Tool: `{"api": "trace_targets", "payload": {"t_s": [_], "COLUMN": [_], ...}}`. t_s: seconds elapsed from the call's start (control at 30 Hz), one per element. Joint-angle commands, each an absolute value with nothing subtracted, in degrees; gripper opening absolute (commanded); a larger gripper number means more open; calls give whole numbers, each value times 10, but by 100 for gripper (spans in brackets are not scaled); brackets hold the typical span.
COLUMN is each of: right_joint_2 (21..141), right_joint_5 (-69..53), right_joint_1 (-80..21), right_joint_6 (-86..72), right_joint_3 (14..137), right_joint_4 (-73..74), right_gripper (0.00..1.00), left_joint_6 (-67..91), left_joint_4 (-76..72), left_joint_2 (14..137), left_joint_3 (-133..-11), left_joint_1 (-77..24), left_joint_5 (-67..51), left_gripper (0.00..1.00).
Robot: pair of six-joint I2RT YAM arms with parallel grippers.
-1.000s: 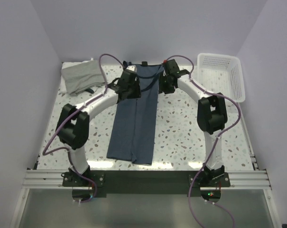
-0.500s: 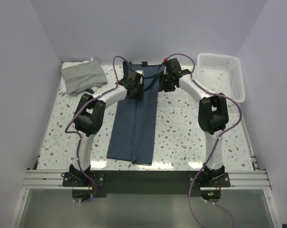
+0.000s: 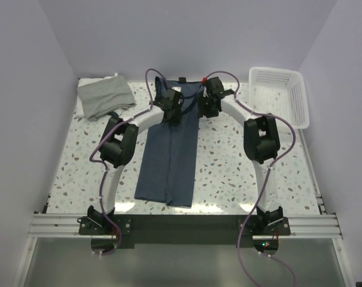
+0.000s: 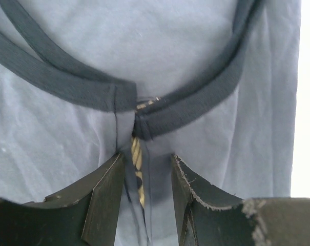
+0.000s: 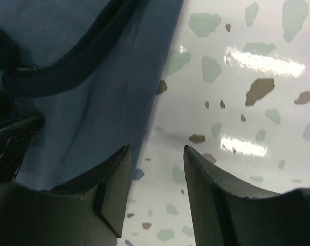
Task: Fold and stack the tank tops
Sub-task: Fold the tank top
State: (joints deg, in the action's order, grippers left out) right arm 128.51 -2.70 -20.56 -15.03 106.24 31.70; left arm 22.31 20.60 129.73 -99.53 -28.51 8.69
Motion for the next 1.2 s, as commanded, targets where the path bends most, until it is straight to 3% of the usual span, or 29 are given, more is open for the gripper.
{"api": "trace_targets", "payload": {"t_s": [0.0, 0.23, 0.47, 1.17], "right_joint_2": [1323, 1357, 1323, 1363], "right_joint_5": [-26, -15, -11, -8], "right_joint_1": [-202, -202, -204, -214], "right_joint_6": [-127, -127, -135, -102], "right_joint_3": [1118, 1150, 1107, 1178], "right_joint_4": [315, 308, 266, 296], "right_gripper": [50, 55, 56, 57], "left_joint_6": [216, 225, 228, 233], "left_joint_4": [207, 208, 205, 199], "left_joint_2": [1318, 1339, 1339, 1333], "left_joint_3": [-1026, -1048, -1048, -1037], "left_joint_1": [-280, -280, -280, -281], "left_joint_5": [126, 125, 119, 109], "left_gripper": [46, 46, 45, 45]}}
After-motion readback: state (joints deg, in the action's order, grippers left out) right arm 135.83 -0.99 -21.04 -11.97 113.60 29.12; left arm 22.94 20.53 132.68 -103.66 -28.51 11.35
